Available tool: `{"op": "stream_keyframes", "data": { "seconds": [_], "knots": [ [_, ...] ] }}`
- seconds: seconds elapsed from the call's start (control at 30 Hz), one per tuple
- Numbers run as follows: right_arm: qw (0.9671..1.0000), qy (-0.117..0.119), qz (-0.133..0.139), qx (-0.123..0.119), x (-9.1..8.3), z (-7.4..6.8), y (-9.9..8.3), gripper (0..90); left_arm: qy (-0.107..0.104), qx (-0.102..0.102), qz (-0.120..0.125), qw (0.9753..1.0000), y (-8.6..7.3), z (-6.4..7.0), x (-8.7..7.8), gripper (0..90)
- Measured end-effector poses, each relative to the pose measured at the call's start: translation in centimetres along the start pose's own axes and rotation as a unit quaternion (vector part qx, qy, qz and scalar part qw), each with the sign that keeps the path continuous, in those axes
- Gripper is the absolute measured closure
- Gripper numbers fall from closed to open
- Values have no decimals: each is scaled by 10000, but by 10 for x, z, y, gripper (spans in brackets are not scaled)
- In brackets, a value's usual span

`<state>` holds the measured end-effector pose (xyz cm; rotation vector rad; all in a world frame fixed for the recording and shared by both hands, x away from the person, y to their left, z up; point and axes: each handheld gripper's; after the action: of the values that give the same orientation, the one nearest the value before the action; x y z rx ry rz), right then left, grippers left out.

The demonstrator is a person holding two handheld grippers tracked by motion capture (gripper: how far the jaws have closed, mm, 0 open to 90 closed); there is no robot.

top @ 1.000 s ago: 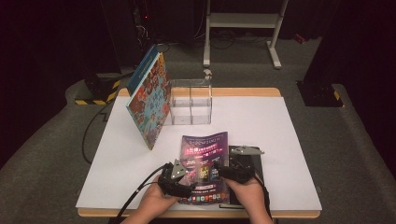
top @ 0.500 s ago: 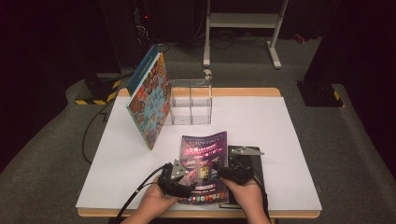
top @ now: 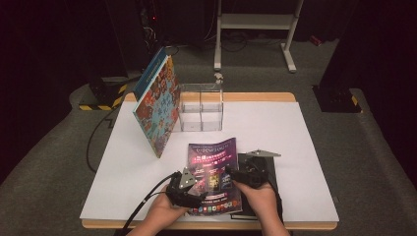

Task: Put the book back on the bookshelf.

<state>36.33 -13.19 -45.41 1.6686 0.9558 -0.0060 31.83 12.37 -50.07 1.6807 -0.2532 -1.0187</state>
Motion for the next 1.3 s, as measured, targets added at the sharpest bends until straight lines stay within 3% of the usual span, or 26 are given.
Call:
{"op": "stream_keyframes", "data": {
  "seconds": [0.13, 0.3, 0.57, 0.67, 0.73, 1.03, 1.2, 1.3],
  "knots": [
    [9998, -101, -171, -18, 11, 3, 2, 339, 5, 2, 10, 10000, 0, 0, 0, 157],
    [9998, -88, -148, 27, 16, 8, 6, 363, -4, 8, 13, 10000, 0, 0, 0, 158],
    [9995, -123, -268, 95, 14, 12, 8, 531, -36, -17, 6, 10000, 0, -1, 0, 158],
    [9993, 94, -361, 99, 11, 9, 5, 562, -64, -33, -2, 10000, 0, -2, 0, 158],
    [9994, 13, -332, -47, 11, 5, 3, 548, -61, -32, 3, 10000, 0, -2, 0, 158],
    [9991, -18, -417, -56, 23, 13, 15, 556, -55, -25, 19, 10000, -1, -2, 0, 159],
    [9987, -76, -474, -161, 23, 14, 17, 626, -47, -16, 23, 10000, -1, -2, -1, 159],
    [9989, 31, -428, -212, 18, 13, 17, 678, -7, -51, 34, 10000, -2, -2, -2, 165]
  ]
}}
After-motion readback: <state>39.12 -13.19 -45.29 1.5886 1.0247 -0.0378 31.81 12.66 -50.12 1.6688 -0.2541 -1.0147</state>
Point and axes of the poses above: each handheld gripper's, and its own axes: x roughly forward along the jaws, y roughly out of its top, z roughly to its right, and after that the axes turned 13 degrees about z, right-handed
